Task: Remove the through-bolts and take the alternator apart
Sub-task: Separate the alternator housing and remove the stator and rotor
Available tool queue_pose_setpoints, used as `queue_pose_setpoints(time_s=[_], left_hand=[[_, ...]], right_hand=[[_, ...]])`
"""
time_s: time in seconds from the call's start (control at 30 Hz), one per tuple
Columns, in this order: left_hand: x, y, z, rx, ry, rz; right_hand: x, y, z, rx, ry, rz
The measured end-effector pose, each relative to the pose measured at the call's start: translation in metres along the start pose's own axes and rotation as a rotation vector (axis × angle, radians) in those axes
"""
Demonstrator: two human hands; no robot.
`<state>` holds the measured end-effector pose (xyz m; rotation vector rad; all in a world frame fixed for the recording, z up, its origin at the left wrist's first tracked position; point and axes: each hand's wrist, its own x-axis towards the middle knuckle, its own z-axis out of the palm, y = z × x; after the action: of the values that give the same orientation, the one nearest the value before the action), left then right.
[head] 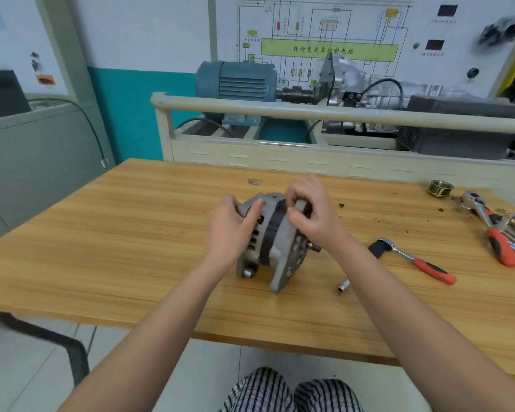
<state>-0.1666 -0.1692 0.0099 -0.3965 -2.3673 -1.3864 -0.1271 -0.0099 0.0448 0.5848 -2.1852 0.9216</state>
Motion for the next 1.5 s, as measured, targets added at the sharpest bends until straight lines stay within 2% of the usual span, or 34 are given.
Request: queue_pose_setpoints(time_s=[0.07, 0.13, 0.37, 0.57, 0.73, 0.87, 1.0, 1.1, 1.3, 1.4, 1.5], left_hand=[[-0.005, 0.004, 0.005, 0.045, 0.077, 0.02], [-0.006, 0.005, 0.006, 0.041, 0.094, 0.021], [-0.008, 0.006, 0.006, -0.021, -0.034, 0.02], [-0.018, 0.011, 0.019, 0.056, -0.07, 0.081], [-0.015, 0.008, 0.018, 0.005, -0.155, 0.027], [-0.015, 0.0, 0.017, -0.146, -0.198, -0.085], [-0.019, -0.005, 0.022, -0.258, -0.236, -0.202], [-0.021, -0.006, 0.024, -0.326, -0.214, -0.267], [-0.02, -0.006, 0.026, -0.451, -0.285, -0.364], [-0.026, -0.007, 0.026, -0.51, -0.271, -0.38], [-0.028, -0.008, 0.024, -0.541, -0.32, -0.419]], right_hand=[[0.0, 0.002, 0.001, 0.005, 0.02, -0.022], [-0.002, 0.004, 0.002, 0.079, 0.031, 0.064], [-0.008, 0.018, -0.011, 0.386, 0.019, 0.492], [-0.035, 0.039, -0.023, 0.496, 0.031, 0.632], [-0.036, 0.043, -0.021, 0.488, 0.08, 0.685], [-0.051, 0.044, -0.02, 0.479, 0.213, 0.952], [-0.065, 0.048, -0.025, 0.35, 0.115, 1.131], [-0.067, 0.046, -0.027, 0.391, 0.063, 1.134], [-0.071, 0.042, -0.03, 0.484, 0.057, 1.138], [-0.065, 0.04, -0.028, 0.385, 0.164, 1.048], [-0.04, 0.029, -0.032, 0.359, 0.317, 0.846]])
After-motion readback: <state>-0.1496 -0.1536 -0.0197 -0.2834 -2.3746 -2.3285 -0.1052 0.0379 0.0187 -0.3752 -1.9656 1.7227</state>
